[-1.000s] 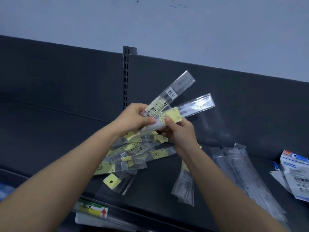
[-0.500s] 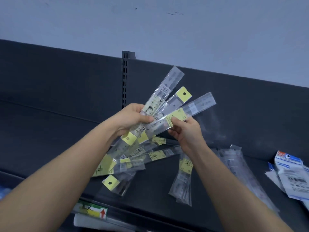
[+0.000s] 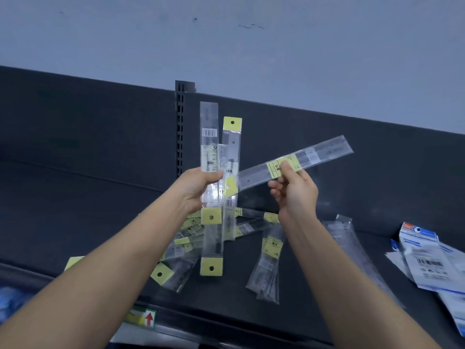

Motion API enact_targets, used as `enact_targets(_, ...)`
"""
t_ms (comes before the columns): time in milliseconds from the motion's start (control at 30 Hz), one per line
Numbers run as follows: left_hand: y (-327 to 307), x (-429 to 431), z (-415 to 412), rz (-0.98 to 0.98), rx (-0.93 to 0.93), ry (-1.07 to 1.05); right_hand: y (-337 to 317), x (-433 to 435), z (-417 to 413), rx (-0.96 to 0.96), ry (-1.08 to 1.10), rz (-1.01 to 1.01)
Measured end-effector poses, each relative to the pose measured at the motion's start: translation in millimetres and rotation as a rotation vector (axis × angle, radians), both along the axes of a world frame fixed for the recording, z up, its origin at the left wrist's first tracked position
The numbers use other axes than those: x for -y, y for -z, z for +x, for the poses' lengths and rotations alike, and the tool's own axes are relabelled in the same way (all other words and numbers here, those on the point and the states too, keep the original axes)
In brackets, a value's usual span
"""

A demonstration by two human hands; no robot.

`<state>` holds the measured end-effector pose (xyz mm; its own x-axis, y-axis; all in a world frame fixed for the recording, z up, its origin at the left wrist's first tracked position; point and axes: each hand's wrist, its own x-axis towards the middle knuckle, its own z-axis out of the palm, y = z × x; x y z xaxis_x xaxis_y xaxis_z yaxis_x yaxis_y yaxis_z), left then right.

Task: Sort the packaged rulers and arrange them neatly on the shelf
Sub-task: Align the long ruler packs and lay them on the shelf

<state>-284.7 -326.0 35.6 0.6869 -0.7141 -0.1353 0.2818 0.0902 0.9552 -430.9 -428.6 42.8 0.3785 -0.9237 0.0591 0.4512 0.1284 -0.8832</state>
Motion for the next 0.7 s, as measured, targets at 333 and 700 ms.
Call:
enact_targets(333, 17.2, 2.4, -5.3, 0.0, -0.098, -0.111, 5.5, 0.4, 2.5, 0.142, 0.17, 0.096)
enact_targets(700, 8.7, 12.6, -25.3, -0.046, -0.082, -0.027, 60.4, -2.1, 20.3, -0.515, -0.151, -1.067)
